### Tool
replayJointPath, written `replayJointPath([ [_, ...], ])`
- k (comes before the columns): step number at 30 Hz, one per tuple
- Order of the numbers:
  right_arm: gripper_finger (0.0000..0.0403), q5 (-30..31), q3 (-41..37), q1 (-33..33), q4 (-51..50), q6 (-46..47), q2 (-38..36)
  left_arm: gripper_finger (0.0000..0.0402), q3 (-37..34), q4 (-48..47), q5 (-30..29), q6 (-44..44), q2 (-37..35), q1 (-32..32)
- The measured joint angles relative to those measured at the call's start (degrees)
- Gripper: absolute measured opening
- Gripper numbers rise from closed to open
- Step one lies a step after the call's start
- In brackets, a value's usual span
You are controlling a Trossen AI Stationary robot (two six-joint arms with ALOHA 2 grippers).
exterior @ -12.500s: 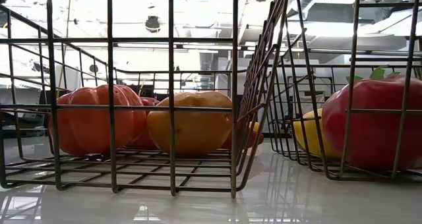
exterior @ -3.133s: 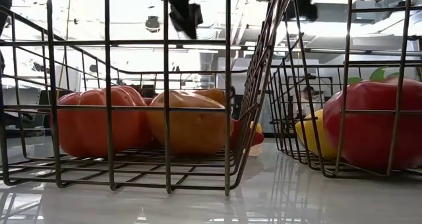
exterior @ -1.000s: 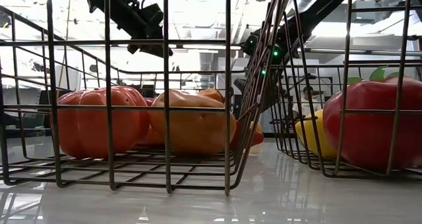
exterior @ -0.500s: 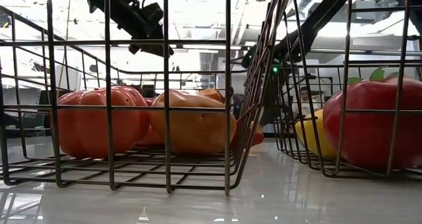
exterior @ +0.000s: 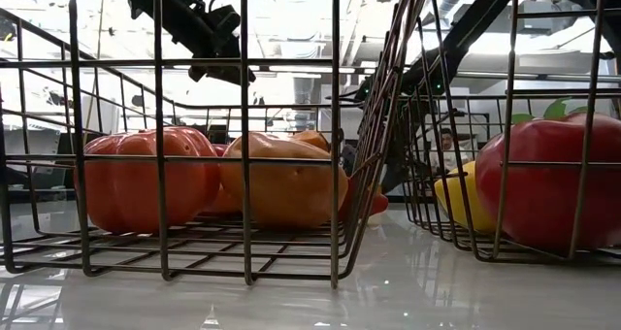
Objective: Sort produce into baskets
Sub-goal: Put the right yellow lemon into the right wire basket
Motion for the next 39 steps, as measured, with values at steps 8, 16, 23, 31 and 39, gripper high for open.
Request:
replayJointPath([
  [8,0.0245,-1.90,0.59,0.03,-3.99,-0.92,-1.45,0.0116,0.00,0.10,-0.91,1.54,0.00,-0.01],
  [16,0.0248,-9.33,3.90,2.39,-17.58,-5.31,-9.32,0.0116,0.00,0.02,-0.90,-1.35,0.00,-0.22],
  [23,0.0249,-27.40,4.48,4.91,-28.50,-12.39,-21.90,0.0116,0.00,0.06,-0.90,-4.11,0.00,-0.71],
  [31,0.0249,-32.90,4.48,13.72,-36.28,-18.55,-31.87,0.0116,0.00,0.18,-1.02,-5.06,0.00,-0.71],
  [39,0.0250,-35.97,4.48,27.29,-42.02,-18.47,-32.50,0.0116,0.00,0.08,-0.85,-8.24,0.00,-1.08],
])
